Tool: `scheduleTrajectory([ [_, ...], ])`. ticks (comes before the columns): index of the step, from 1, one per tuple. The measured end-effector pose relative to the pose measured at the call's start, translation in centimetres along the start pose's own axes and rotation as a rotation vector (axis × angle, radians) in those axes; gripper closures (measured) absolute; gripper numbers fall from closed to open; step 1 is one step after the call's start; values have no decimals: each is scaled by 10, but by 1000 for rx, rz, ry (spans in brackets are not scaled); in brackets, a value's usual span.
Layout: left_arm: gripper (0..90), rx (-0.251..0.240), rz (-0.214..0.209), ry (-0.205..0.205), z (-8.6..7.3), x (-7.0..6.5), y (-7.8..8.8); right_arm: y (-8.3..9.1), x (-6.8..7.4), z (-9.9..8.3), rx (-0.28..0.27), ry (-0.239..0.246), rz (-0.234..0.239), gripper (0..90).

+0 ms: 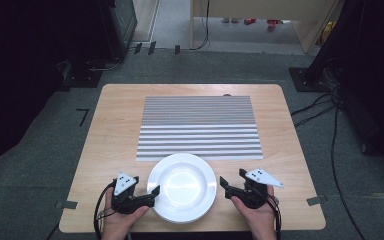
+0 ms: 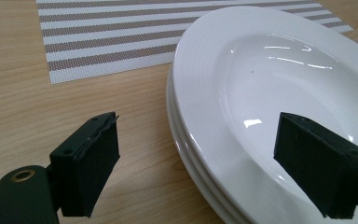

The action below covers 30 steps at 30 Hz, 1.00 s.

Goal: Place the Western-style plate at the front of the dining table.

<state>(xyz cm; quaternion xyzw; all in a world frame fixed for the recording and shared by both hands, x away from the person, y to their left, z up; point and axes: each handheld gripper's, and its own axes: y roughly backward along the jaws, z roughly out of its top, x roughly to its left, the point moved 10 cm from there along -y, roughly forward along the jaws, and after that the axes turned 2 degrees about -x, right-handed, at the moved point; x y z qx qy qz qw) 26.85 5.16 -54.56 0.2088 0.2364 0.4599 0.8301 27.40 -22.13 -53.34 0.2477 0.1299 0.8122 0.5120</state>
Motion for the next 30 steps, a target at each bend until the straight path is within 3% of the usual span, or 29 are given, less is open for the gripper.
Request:
scheduleTrajectory([
  [5, 167, 13, -11, -4, -3, -3, -3, -6, 10, -3, 12, 7, 20, 210],
  [14, 387, 14, -4, -10, -5, -6, -5, -14, 23, -9, 27, 30, 25, 320],
  [19, 444, 6, -9, -21, -5, -7, -5, -21, 34, -15, 45, 54, 41, 399],
  [25, 484, 1, -4, -19, -5, -8, -6, -32, 44, -24, 66, 24, 44, 526],
  [30, 493, -5, -3, -19, -5, -8, -5, -32, 43, -23, 77, -25, 36, 549],
])
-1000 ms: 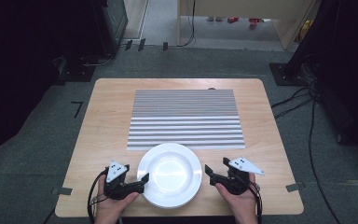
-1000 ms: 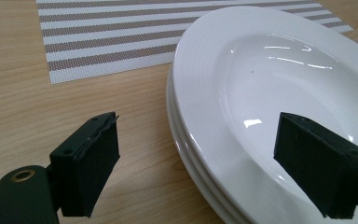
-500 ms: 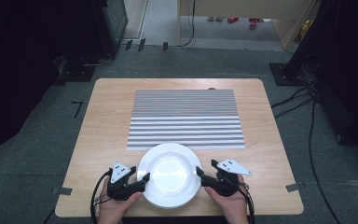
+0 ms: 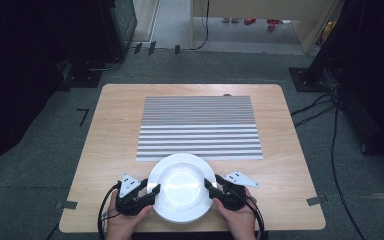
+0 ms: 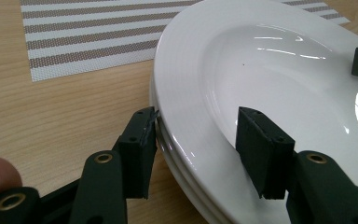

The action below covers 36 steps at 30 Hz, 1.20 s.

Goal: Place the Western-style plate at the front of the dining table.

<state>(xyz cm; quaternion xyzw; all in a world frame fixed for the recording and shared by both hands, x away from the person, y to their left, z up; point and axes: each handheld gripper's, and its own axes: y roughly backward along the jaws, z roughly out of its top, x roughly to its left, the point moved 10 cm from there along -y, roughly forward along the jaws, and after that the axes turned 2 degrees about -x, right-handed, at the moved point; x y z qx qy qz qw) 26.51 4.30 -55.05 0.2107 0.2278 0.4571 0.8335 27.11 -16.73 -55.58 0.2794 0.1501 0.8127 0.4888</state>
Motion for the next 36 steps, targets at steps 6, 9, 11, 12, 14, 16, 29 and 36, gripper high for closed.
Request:
scheduleTrajectory([
  [6, 497, -4, -1, -1, 0, 0, 1, 0, -2, 0, 9, -57, 12, 560],
  [9, 500, -6, 6, -8, 0, 0, 1, 2, -1, 0, -10, -18, 6, 564],
  [11, 503, -9, 9, -9, 0, -1, 2, 4, 0, 0, -21, -15, 3, 570],
  [12, 504, -9, 9, -9, 0, -1, 2, 4, 0, 0, -21, -15, 3, 570],
  [14, 505, -11, 9, -12, 0, -1, 2, 7, 0, 1, -42, -6, -1, 594],
  [16, 509, -13, 9, -11, 0, -1, 2, 13, -2, 3, -67, -34, 0, 693],
  [29, 516, -21, 2, 3, 0, 0, 3, 14, -10, 1, -84, -290, 119, 743],
  [36, 522, -21, -6, 17, 0, 0, 3, 16, -11, 3, -87, -322, 123, 766],
])
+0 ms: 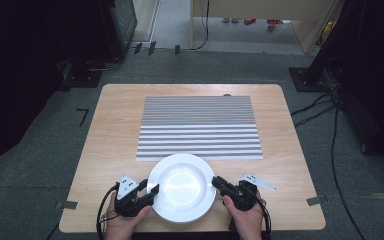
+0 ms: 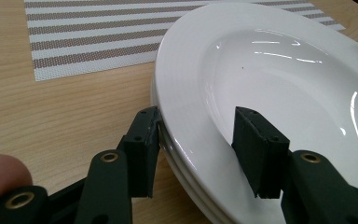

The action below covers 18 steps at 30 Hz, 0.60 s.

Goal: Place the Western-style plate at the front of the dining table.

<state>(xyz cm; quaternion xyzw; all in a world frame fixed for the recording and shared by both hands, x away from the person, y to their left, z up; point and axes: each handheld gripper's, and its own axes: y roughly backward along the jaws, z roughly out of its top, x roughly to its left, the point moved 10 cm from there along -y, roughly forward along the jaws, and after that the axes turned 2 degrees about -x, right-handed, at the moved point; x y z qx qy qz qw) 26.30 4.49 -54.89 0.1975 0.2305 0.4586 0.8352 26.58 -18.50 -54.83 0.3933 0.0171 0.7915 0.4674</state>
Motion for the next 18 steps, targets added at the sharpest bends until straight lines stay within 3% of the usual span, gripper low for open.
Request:
scheduleTrajectory([
  [10, 533, 0, -7, 17, 0, 1, 0, 2, 3, 3, -33, -27, -3, 763],
  [11, 531, -2, -10, 25, 1, 1, 1, 4, 7, 7, -59, -56, 23, 748],
  [12, 535, -2, -10, 25, 1, 1, 1, 4, 7, 7, -59, -56, 23, 748],
  [13, 536, -3, -11, 27, 1, 1, 1, 6, 13, 11, -76, -86, 67, 745],
  [18, 535, -1, -9, 27, 1, 1, 1, 2, 16, 7, -60, -68, 66, 710],
])
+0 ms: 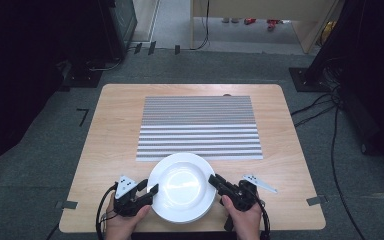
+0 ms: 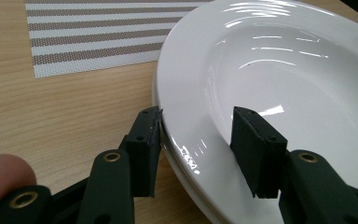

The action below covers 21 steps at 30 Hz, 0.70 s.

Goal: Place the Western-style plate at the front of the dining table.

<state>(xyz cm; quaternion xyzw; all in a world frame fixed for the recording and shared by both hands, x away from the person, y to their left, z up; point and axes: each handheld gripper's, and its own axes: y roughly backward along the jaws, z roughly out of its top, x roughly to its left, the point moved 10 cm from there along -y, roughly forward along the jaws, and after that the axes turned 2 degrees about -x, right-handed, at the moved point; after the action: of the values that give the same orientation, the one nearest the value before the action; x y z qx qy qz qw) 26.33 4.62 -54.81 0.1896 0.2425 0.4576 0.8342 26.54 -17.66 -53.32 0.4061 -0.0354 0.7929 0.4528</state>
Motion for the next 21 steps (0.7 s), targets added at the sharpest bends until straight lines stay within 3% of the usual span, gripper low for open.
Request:
scheduleTrajectory([
  [4, 533, 1, -2, -2, 0, 0, 0, -4, -4, -5, 15, -9, -25, 718],
  [5, 531, 0, -8, 2, 0, 0, 0, -5, -2, -8, 16, 29, -39, 718],
  [6, 524, 0, -8, 2, 0, 0, 0, -5, -2, -8, 16, 29, -39, 718],
  [7, 517, 4, -18, 10, 0, 0, 0, -5, -1, -9, 7, 91, -66, 731],
  [12, 478, 21, -33, 30, -3, 0, -2, -6, 0, -9, -1, 129, -64, 730],
  [14, 475, 25, -34, 34, -3, 0, -2, -6, 1, -8, -10, 146, -57, 729],
  [21, 475, 28, -30, 38, -3, 0, -2, -5, 17, -2, -72, 235, 37, 746],
])
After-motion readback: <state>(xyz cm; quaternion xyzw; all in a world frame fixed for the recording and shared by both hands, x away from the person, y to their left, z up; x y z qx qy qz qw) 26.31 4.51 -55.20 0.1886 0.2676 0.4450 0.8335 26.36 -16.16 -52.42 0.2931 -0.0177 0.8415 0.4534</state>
